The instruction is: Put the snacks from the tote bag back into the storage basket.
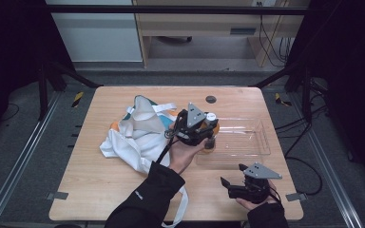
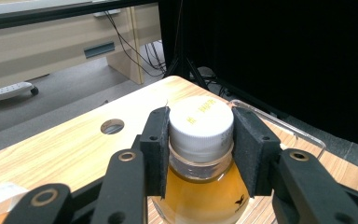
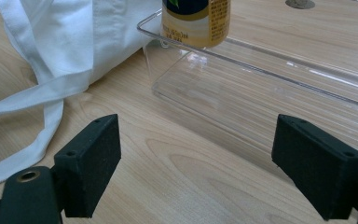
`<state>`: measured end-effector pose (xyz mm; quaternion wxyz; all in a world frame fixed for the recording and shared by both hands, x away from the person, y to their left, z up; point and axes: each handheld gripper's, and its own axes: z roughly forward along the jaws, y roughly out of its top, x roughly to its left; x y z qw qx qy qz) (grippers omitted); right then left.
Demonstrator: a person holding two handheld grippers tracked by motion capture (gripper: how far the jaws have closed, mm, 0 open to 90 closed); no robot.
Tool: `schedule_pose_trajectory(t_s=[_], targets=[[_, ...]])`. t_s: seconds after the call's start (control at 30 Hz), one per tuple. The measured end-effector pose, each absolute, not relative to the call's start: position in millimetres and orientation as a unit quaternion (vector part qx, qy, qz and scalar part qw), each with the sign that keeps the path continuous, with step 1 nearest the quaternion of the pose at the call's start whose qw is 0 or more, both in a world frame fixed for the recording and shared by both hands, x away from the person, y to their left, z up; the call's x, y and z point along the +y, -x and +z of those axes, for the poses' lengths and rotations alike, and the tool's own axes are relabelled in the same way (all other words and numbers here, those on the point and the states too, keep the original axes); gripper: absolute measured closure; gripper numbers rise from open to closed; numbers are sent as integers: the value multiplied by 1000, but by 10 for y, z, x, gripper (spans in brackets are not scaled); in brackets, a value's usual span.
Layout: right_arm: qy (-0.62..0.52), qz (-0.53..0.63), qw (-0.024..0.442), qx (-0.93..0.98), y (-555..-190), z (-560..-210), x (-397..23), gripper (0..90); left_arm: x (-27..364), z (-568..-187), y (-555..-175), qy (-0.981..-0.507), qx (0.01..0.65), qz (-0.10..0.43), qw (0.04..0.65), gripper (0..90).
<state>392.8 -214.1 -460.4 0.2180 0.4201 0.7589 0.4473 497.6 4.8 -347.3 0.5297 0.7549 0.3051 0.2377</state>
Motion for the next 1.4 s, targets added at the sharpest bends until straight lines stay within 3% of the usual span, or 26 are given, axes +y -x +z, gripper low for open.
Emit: schedule_pose_trajectory(t_s=[1.4], targets=[[-419,444,217,761,-3933,-4609,-2139,158,64,-3922,-4957,-775,317,225,499,586]])
